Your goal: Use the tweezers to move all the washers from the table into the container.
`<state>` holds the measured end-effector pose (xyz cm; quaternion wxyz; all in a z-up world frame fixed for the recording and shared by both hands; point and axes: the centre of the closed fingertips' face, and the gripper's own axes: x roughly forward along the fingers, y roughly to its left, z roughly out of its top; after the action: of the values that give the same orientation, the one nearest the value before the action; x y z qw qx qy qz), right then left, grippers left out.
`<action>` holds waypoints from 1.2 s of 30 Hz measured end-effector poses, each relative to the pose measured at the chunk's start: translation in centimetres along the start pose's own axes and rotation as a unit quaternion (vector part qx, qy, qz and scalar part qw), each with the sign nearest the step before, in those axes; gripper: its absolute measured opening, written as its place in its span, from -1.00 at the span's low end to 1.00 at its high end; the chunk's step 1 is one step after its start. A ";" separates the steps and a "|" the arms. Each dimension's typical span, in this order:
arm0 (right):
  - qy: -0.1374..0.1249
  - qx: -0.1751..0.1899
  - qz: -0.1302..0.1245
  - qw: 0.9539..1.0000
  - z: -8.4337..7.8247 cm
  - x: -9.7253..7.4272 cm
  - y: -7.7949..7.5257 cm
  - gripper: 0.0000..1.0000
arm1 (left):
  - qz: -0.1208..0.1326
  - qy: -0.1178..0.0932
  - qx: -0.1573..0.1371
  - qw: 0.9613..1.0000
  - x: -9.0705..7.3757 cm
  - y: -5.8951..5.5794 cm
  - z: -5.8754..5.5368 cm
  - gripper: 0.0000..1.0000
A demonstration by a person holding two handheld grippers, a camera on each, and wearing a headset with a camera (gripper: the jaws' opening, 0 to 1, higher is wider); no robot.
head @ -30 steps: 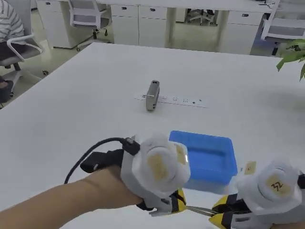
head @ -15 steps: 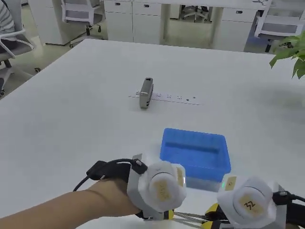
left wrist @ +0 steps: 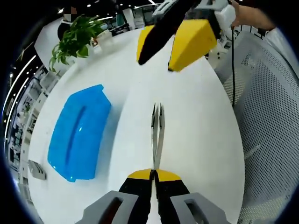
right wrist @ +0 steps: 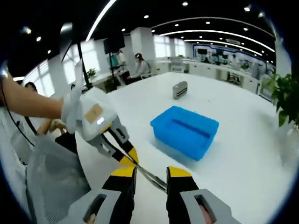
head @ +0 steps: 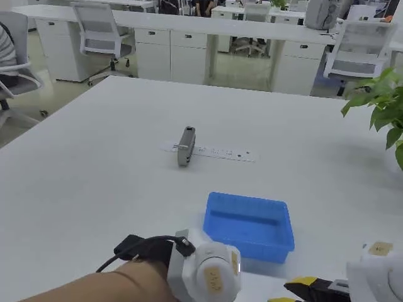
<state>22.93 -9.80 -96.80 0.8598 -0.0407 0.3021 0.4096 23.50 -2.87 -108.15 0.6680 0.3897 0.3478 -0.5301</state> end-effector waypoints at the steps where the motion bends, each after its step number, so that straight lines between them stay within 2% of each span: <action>1: -0.008 0.015 -0.007 1.000 0.3 -0.6 0.0 -0.50 | 0.001 0.000 0.000 1.000 0.0 0.0 0.0 -1.00; 2: -0.011 0.035 -0.022 0.999 0.6 -1.5 -0.2 -0.43 | 0.013 0.000 -0.009 1.000 0.0 0.2 0.0 -1.00; 3: -0.014 0.039 -0.027 0.999 1.0 -2.2 0.0 -0.40 | 0.021 0.002 -0.017 1.000 -0.1 0.3 0.0 -0.98; 4: -0.036 0.031 -0.035 0.998 2.4 -3.3 0.4 -0.37 | 0.028 0.004 -0.022 0.999 -0.2 0.3 0.0 -0.95; 5: -0.044 0.031 -0.041 0.998 2.9 -3.7 0.5 -0.35 | 0.030 0.005 -0.026 0.999 -0.3 0.4 -0.1 -0.90; 6: -0.058 0.041 -0.058 0.996 4.0 -4.8 0.8 -0.35 | 0.034 0.001 -0.044 0.998 -0.4 0.4 0.0 -0.83; 7: -0.069 0.047 -0.059 0.995 4.7 -5.3 1.3 -0.35 | 0.036 -0.003 -0.060 0.998 -0.5 0.4 0.0 -0.75; 8: -0.088 0.066 -0.062 0.992 5.8 -6.0 2.0 -0.30 | 0.034 -0.006 -0.079 0.996 -0.7 0.3 0.0 -0.64; 9: -0.108 0.095 -0.051 0.988 6.7 -6.6 2.9 -0.26 | 0.034 -0.007 -0.090 0.995 -0.9 0.2 -0.1 -0.55; 10: -0.118 0.101 -0.048 0.987 7.1 -6.9 3.2 -0.21 | 0.041 -0.015 -0.094 0.995 -1.3 0.3 0.0 -0.44; 11: -0.136 0.115 -0.054 0.983 7.8 -7.5 3.6 -0.18 | 0.047 -0.017 -0.100 0.994 -1.6 0.3 -0.1 -0.38; 12: -0.145 0.108 -0.059 0.982 8.1 -8.0 3.7 -0.17 | 0.064 -0.025 -0.123 0.990 -2.2 0.5 -0.1 -0.31; 14: -0.160 0.072 -0.082 0.981 8.8 -9.0 3.8 -0.16 | 0.070 -0.046 -0.153 0.985 -3.2 0.4 0.2 -0.18; 16: -0.167 0.055 -0.096 0.980 8.6 -9.3 3.7 -0.15 | 0.084 -0.078 -0.199 0.973 -4.7 0.4 0.8 -0.12; 17: -0.164 0.051 -0.106 0.979 8.1 -9.2 3.5 -0.13 | 0.090 -0.101 -0.225 0.965 -5.6 0.3 1.2 -0.08; 19: -0.160 0.053 -0.107 0.980 7.4 -9.1 3.3 -0.05 | 0.105 -0.123 -0.259 0.952 -7.2 0.1 1.5 0.10; 20: -0.168 0.052 -0.106 0.979 7.3 -9.3 3.1 -0.03 | 0.119 -0.144 -0.278 0.942 -8.4 0.0 1.8 0.18; 22: -0.184 0.050 -0.107 0.976 7.5 -9.7 2.8 -0.01 | 0.145 -0.170 -0.300 0.927 -10.3 -0.1 2.0 0.31; 23: -0.192 0.043 -0.118 0.973 7.6 -9.9 2.3 0.01 | 0.167 -0.186 -0.316 0.915 -11.5 -0.2 1.8 0.37; 24: -0.192 0.044 -0.123 0.973 7.4 -10.0 1.9 0.03 | 0.188 -0.204 -0.333 0.901 -12.8 -0.4 1.6 0.44; 25: -0.192 0.048 -0.128 0.972 7.2 -10.0 1.6 0.08 | 0.210 -0.219 -0.341 0.890 -13.8 -0.3 1.3 0.56; 26: -0.193 0.056 -0.127 0.971 6.9 -10.0 1.4 0.12 | 0.235 -0.234 -0.350 0.876 -15.0 -0.5 0.8 0.64; 28: -0.186 0.066 -0.132 0.971 6.3 -9.8 1.1 0.25 | 0.259 -0.234 -0.361 0.865 -16.4 -1.0 -0.2 0.78; 29: -0.181 0.062 -0.140 0.972 5.9 -9.7 0.9 0.33 | 0.277 -0.231 -0.373 0.855 -17.3 -1.3 -1.0 0.82; 30: -0.176 0.058 -0.145 0.972 5.7 -9.7 0.7 0.43 | 0.283 -0.230 -0.380 0.850 -17.7 -1.5 -1.4 0.87; 31: -0.173 0.052 -0.154 0.972 5.5 -9.7 0.6 0.49 | 0.288 -0.235 -0.389 0.843 -18.4 -1.8 -1.7 0.94; 32: -0.173 0.051 -0.155 0.971 5.4 -9.7 0.6 0.52 | 0.289 -0.235 -0.392 0.841 -18.6 -2.0 -1.9 0.97; 33: -0.171 0.053 -0.156 0.971 5.2 -9.7 0.6 0.55 | 0.296 -0.238 -0.399 0.835 -19.3 -2.2 -2.2 0.97; 36: -0.160 0.056 -0.156 0.973 4.5 -9.4 0.6 0.60 | 0.308 -0.243 -0.408 0.825 -20.3 -2.6 -2.7 0.98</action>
<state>20.17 -14.37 -87.88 0.9512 0.0269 0.1731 0.2539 16.83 8.09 -91.97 0.9573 0.0271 0.2208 -0.1845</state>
